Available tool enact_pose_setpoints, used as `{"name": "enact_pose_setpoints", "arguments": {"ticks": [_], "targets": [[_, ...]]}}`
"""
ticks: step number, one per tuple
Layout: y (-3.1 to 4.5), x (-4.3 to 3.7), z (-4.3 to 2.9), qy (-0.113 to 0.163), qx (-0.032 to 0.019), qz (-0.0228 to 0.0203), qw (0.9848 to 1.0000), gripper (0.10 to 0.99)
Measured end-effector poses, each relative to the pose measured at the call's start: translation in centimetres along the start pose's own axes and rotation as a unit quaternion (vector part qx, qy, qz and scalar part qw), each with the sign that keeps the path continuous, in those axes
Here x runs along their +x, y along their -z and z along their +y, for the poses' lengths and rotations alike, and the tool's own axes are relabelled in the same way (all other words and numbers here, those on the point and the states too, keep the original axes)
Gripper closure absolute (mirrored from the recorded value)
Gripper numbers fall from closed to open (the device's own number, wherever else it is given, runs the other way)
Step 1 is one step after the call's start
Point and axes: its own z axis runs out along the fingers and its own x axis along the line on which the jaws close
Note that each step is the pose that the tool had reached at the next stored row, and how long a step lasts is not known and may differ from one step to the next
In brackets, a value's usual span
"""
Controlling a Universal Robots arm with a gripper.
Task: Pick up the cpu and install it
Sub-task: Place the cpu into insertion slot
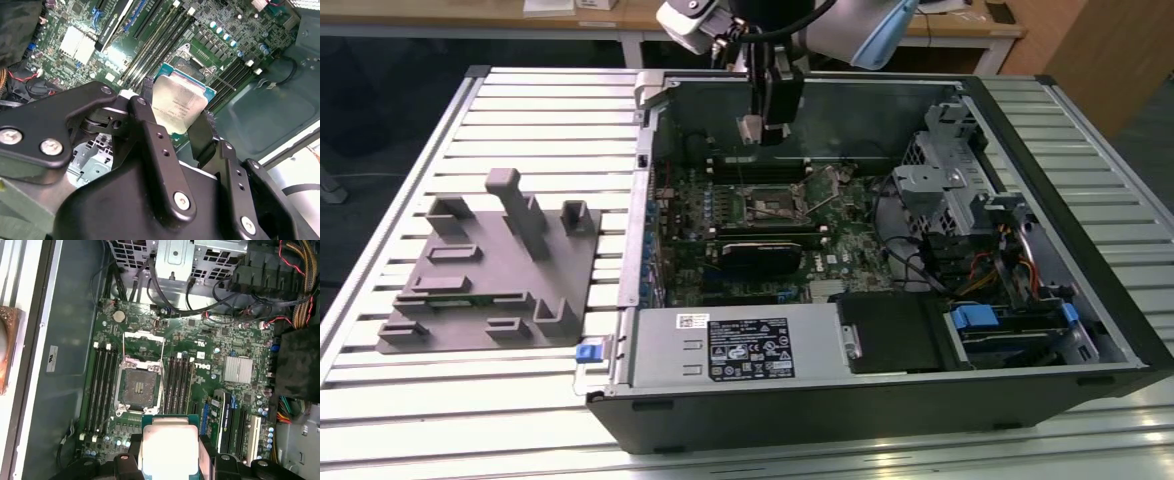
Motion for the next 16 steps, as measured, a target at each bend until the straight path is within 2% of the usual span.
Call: {"name": "enact_pose_setpoints", "arguments": {"ticks": [3,16], "targets": [[-0.07,0.06,0.00,-0.020,0.0001,-0.0013,0.9998,0.553],[-0.74,1.09,0.58,-0.025,0.0001,-0.0016,0.9997,0.553]]}}
